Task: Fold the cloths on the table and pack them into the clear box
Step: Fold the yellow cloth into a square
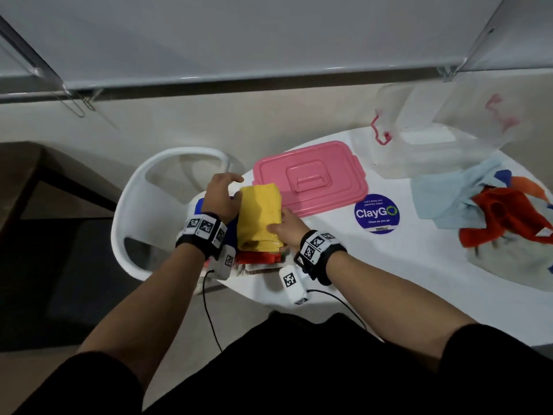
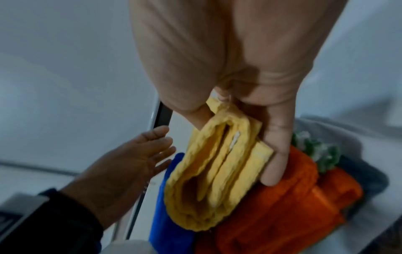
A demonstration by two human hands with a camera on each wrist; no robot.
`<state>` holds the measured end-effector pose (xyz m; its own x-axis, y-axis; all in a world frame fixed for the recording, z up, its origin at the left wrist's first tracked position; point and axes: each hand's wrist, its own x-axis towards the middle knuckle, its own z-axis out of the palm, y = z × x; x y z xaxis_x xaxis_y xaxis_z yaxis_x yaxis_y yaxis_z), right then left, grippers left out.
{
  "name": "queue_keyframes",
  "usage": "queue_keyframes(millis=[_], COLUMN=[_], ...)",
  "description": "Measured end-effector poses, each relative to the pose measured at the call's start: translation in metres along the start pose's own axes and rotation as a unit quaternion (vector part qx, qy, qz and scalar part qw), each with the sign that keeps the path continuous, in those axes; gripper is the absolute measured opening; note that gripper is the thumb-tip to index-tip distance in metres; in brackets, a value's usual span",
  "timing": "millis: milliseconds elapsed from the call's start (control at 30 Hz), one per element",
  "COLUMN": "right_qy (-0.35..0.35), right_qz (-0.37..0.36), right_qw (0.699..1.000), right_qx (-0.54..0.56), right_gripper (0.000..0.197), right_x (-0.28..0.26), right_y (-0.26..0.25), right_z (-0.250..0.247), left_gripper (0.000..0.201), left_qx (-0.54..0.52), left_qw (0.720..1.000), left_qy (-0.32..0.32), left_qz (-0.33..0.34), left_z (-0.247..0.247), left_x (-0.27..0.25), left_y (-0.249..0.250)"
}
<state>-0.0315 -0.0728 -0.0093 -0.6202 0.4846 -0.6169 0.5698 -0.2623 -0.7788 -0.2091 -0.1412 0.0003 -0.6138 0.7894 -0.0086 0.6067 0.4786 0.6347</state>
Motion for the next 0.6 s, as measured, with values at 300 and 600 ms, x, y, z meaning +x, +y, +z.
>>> queue_keyframes(millis=[300,600], right_qy=[0.101,0.119], right_qz=[-0.03,-0.244], right_qw=[0.967,0.825], right_qx=[-0.231,-0.495], right_gripper=[0.088,0.077], right_x=[-0.007,0.013], right_y=[0.008,0.012], right_z=[0.006,0.043], left_gripper=[0.039,0.05], left_qx=[0.18,0.179], left_qw=[0.983,0.984], left_qy=[0.017,0.01], left_qz=[0.01,-0.017], left_z=[0.015,0.032], left_x=[-0.039,-0.034], left_y=[-0.053,-0.056])
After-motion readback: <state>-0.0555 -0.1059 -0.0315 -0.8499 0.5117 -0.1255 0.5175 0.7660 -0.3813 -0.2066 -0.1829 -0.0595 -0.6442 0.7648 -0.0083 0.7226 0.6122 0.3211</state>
